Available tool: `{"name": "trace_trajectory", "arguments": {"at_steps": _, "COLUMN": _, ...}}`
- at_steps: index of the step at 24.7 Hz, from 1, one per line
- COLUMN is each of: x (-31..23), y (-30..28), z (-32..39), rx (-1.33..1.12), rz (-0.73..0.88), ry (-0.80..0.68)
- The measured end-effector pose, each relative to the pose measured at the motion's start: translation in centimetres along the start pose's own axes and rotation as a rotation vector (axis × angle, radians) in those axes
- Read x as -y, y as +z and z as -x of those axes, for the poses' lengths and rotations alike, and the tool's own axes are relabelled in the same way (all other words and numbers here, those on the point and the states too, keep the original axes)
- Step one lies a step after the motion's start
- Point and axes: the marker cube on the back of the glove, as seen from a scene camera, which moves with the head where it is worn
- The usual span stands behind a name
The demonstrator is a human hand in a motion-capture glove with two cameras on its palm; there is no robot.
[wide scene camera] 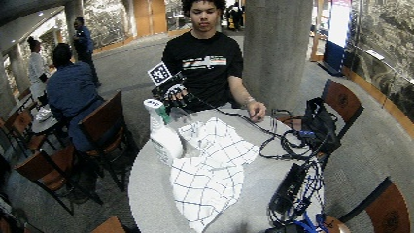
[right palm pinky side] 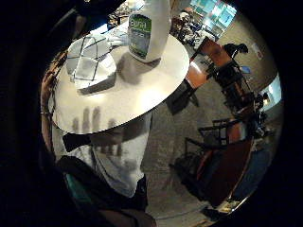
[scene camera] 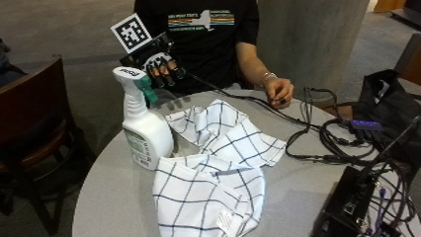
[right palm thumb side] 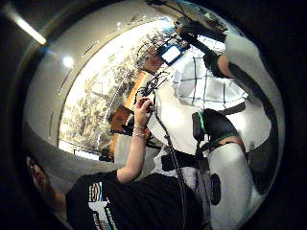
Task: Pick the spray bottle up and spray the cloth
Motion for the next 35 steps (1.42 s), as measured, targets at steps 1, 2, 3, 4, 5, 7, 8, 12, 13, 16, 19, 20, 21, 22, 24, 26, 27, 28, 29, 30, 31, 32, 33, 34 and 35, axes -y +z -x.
{"name": "trace_trajectory", "arguments": {"at_steps": 1, "x": 0.1, "y": 0.0, "z": -0.2, "rx": -0.001, "rz": 0.002, "ry": -0.003}}
{"name": "trace_trajectory", "arguments": {"at_steps": 2, "x": 0.0, "y": 0.0, "z": -0.4, "rx": -0.002, "rz": 0.014, "ry": -0.006}}
{"name": "trace_trajectory", "arguments": {"at_steps": 3, "x": 0.0, "y": 0.0, "z": -0.6, "rx": -0.001, "rz": 0.019, "ry": -0.008}}
{"name": "trace_trajectory", "arguments": {"at_steps": 4, "x": 0.0, "y": 0.1, "z": -0.8, "rx": 0.000, "rz": 0.013, "ry": -0.011}}
{"name": "trace_trajectory", "arguments": {"at_steps": 5, "x": 0.2, "y": 0.2, "z": -0.9, "rx": 0.002, "rz": -0.003, "ry": -0.019}}
{"name": "trace_trajectory", "arguments": {"at_steps": 7, "x": 0.8, "y": 0.3, "z": -1.2, "rx": 0.005, "rz": -0.040, "ry": -0.047}}
{"name": "trace_trajectory", "arguments": {"at_steps": 8, "x": 1.1, "y": 0.2, "z": -1.4, "rx": 0.004, "rz": -0.051, "ry": -0.054}}
{"name": "trace_trajectory", "arguments": {"at_steps": 12, "x": 1.5, "y": -0.9, "z": -2.2, "rx": -0.002, "rz": -0.014, "ry": 0.003}}
{"name": "trace_trajectory", "arguments": {"at_steps": 13, "x": 1.5, "y": -1.3, "z": -2.6, "rx": 0.000, "rz": -0.002, "ry": -0.004}}
{"name": "trace_trajectory", "arguments": {"at_steps": 16, "x": 2.1, "y": -2.0, "z": -3.8, "rx": 0.024, "rz": -0.014, "ry": 0.008}}
{"name": "trace_trajectory", "arguments": {"at_steps": 19, "x": 3.2, "y": -2.1, "z": -4.8, "rx": 0.082, "rz": -0.054, "ry": 0.136}}
{"name": "trace_trajectory", "arguments": {"at_steps": 20, "x": 3.4, "y": -2.1, "z": -5.2, "rx": 0.106, "rz": -0.056, "ry": 0.164}}
{"name": "trace_trajectory", "arguments": {"at_steps": 21, "x": 3.6, "y": -2.0, "z": -5.6, "rx": 0.131, "rz": -0.057, "ry": 0.183}}
{"name": "trace_trajectory", "arguments": {"at_steps": 22, "x": 3.8, "y": -1.9, "z": -6.0, "rx": 0.154, "rz": -0.059, "ry": 0.196}}
{"name": "trace_trajectory", "arguments": {"at_steps": 24, "x": 4.2, "y": -1.6, "z": -6.7, "rx": 0.200, "rz": -0.069, "ry": 0.215}}
{"name": "trace_trajectory", "arguments": {"at_steps": 26, "x": 4.6, "y": -1.3, "z": -7.4, "rx": 0.255, "rz": -0.079, "ry": 0.238}}
{"name": "trace_trajectory", "arguments": {"at_steps": 27, "x": 4.8, "y": -1.2, "z": -7.7, "rx": 0.284, "rz": -0.081, "ry": 0.252}}
{"name": "trace_trajectory", "arguments": {"at_steps": 28, "x": 5.0, "y": -1.1, "z": -7.9, "rx": 0.311, "rz": -0.082, "ry": 0.266}}
{"name": "trace_trajectory", "arguments": {"at_steps": 29, "x": 5.1, "y": -1.0, "z": -8.2, "rx": 0.335, "rz": -0.084, "ry": 0.281}}
{"name": "trace_trajectory", "arguments": {"at_steps": 30, "x": 5.2, "y": -0.9, "z": -8.4, "rx": 0.359, "rz": -0.088, "ry": 0.294}}
{"name": "trace_trajectory", "arguments": {"at_steps": 31, "x": 5.4, "y": -0.8, "z": -8.6, "rx": 0.383, "rz": -0.095, "ry": 0.307}}
{"name": "trace_trajectory", "arguments": {"at_steps": 32, "x": 5.6, "y": -0.8, "z": -8.7, "rx": 0.410, "rz": -0.105, "ry": 0.319}}
{"name": "trace_trajectory", "arguments": {"at_steps": 33, "x": 5.9, "y": -0.8, "z": -8.8, "rx": 0.438, "rz": -0.114, "ry": 0.330}}
{"name": "trace_trajectory", "arguments": {"at_steps": 34, "x": 6.1, "y": -0.8, "z": -8.9, "rx": 0.465, "rz": -0.122, "ry": 0.339}}
{"name": "trace_trajectory", "arguments": {"at_steps": 35, "x": 6.3, "y": -0.8, "z": -9.0, "rx": 0.489, "rz": -0.130, "ry": 0.348}}
